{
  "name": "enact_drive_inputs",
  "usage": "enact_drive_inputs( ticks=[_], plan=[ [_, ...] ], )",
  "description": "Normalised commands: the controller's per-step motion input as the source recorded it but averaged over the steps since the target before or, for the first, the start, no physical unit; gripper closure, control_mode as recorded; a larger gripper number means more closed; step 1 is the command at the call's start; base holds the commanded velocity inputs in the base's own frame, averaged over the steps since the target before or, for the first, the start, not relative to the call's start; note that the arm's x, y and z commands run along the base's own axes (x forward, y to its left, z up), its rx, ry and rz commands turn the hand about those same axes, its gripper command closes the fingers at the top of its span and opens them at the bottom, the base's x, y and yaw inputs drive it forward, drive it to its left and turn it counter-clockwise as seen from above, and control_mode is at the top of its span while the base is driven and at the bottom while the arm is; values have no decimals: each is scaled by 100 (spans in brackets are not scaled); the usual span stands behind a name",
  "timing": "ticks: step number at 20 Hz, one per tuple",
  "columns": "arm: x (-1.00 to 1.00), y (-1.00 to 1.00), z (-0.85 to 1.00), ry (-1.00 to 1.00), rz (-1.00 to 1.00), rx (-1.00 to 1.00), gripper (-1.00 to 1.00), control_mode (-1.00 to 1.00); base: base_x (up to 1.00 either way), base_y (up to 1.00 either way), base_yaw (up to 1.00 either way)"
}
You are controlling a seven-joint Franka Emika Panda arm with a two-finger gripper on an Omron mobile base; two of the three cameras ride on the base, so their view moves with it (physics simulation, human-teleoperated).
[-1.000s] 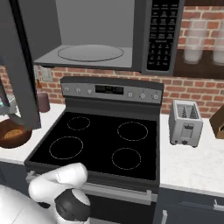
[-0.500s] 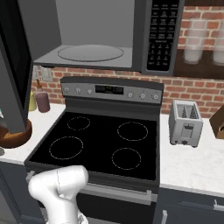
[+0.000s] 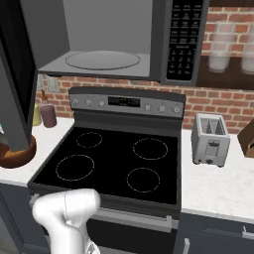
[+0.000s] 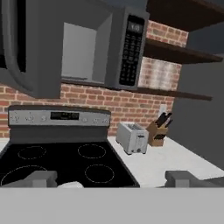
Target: Open the microwave, place the bowl with waffle inside the microwave, then close the microwave door and turn it on.
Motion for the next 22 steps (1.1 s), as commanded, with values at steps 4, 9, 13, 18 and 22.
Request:
enact_drive_inputs(
  ticks=[4,9,13,18,22],
  plan=[
    [-11,-100,6,0,14,54,-100,-100,0,0,0],
    [58,-100,9,1,17,59,-100,-100,0,0,0],
    [96,-91,10,3,16,55,-100,-100,0,0,0],
    [57,-47,5,0,23,51,-100,-100,0,0,0],
    [70,3,-2,0,22,42,-100,-100,0,0,0]
  ],
)
